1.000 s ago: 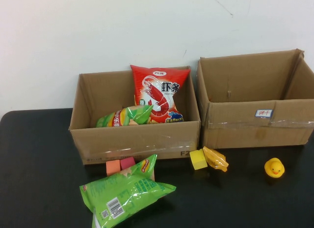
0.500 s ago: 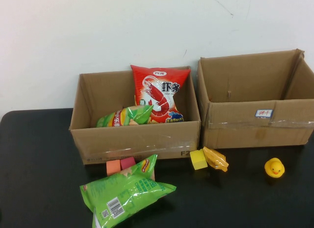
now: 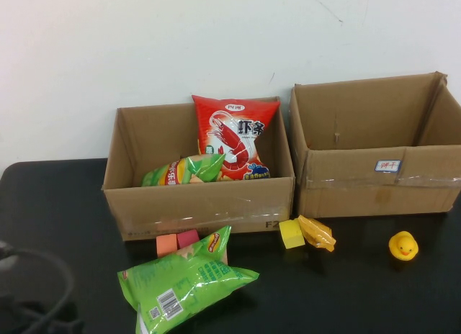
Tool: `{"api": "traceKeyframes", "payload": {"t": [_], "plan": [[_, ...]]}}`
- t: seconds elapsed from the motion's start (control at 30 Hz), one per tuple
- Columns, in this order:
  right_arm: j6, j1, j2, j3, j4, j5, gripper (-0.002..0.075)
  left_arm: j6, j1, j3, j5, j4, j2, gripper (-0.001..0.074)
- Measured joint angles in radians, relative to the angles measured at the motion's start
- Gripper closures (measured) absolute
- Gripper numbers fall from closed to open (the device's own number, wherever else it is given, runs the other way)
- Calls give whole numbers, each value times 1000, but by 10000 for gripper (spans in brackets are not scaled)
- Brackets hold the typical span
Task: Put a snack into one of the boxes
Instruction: Pick up the potato chip
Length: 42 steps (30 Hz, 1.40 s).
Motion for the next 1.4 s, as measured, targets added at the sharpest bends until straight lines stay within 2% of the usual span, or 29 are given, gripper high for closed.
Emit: {"api": "traceKeyframes", "payload": {"t": [0.13,0.33,0.4,0.5,0.73,0.8,0.97,1.0,1.03,1.17,1.4], "plan": [[-2,0,38,0,25,-33,726,255,0,-70,12,-199,185,736],[-29,0,48,0,54,-63,726,436,-29,-250,81,-230,440,736],[-29,0,50,0,67,-65,726,450,-75,-313,95,-200,518,736],[-29,0,50,0,75,-68,726,413,-188,-393,65,-115,627,736],[-49,0,50,0,79,-68,726,211,-462,-463,-90,275,797,720],[-53,0,50,0,81,-68,726,185,-521,-473,-120,381,846,643],[-57,0,50,0,83,-66,726,167,-581,-488,-192,508,962,234],[-57,0,50,0,84,-65,726,166,-585,-490,-213,519,986,166],[-57,0,50,0,85,-62,726,160,-587,-493,-229,528,1004,129],[-57,0,50,0,85,-61,726,114,-588,-528,-260,602,1097,57],[-57,0,50,2,85,-61,726,-43,-588,-618,-272,772,1207,43]]}}
